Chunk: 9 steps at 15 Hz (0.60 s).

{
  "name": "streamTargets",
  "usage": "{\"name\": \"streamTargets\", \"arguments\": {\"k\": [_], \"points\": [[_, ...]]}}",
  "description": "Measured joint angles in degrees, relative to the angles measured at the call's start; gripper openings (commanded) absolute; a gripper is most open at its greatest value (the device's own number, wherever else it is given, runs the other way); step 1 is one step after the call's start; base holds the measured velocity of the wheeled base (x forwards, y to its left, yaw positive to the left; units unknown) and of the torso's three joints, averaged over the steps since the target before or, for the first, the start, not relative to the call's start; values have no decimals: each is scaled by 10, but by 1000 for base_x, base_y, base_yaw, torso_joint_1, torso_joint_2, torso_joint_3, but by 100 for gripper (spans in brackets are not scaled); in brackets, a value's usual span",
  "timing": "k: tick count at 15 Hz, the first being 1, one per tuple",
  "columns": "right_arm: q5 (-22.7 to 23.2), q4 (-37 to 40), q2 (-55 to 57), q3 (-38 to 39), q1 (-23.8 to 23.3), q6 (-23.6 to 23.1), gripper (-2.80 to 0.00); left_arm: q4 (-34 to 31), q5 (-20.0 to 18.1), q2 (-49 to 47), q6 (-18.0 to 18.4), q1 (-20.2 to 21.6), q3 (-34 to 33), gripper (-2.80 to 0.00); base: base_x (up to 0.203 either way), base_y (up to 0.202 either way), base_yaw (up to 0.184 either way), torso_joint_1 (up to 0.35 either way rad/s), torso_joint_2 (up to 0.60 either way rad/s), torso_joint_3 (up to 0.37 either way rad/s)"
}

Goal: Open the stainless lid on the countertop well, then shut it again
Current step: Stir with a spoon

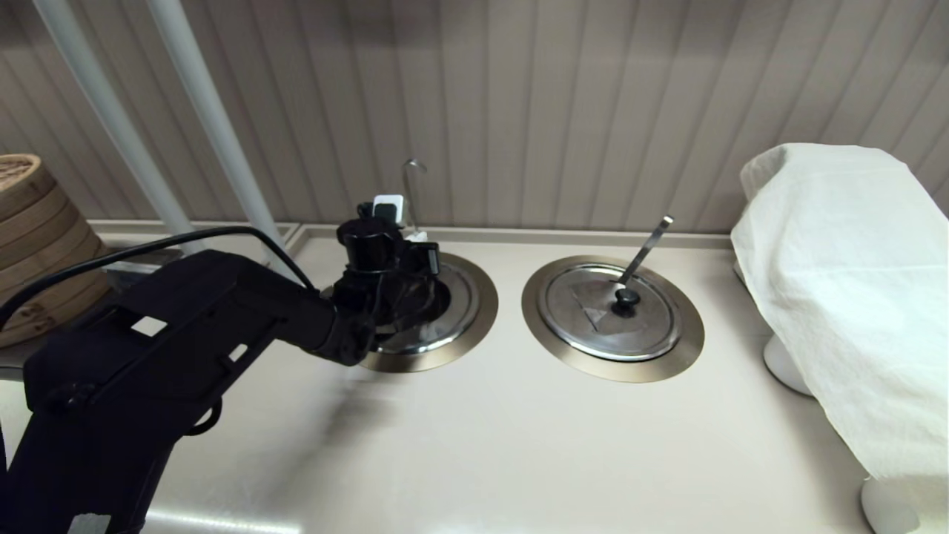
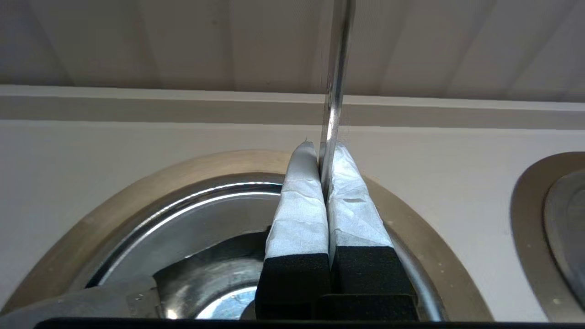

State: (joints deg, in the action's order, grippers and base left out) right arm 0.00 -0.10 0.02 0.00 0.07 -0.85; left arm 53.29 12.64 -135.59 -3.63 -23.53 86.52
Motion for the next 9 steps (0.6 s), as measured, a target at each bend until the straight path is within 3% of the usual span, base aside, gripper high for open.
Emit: {"name": "streamTargets", "arguments": {"k": [4, 9], "points": [[0, 0, 0, 0, 0, 0, -280, 1, 2, 3, -18, -11, -6, -280, 0, 0, 0, 0, 0, 0], [0, 0, 0, 0, 0, 0, -280, 3, -12, 50, -2, 6, -104, -280, 0, 0, 0, 0, 0, 0]]}}
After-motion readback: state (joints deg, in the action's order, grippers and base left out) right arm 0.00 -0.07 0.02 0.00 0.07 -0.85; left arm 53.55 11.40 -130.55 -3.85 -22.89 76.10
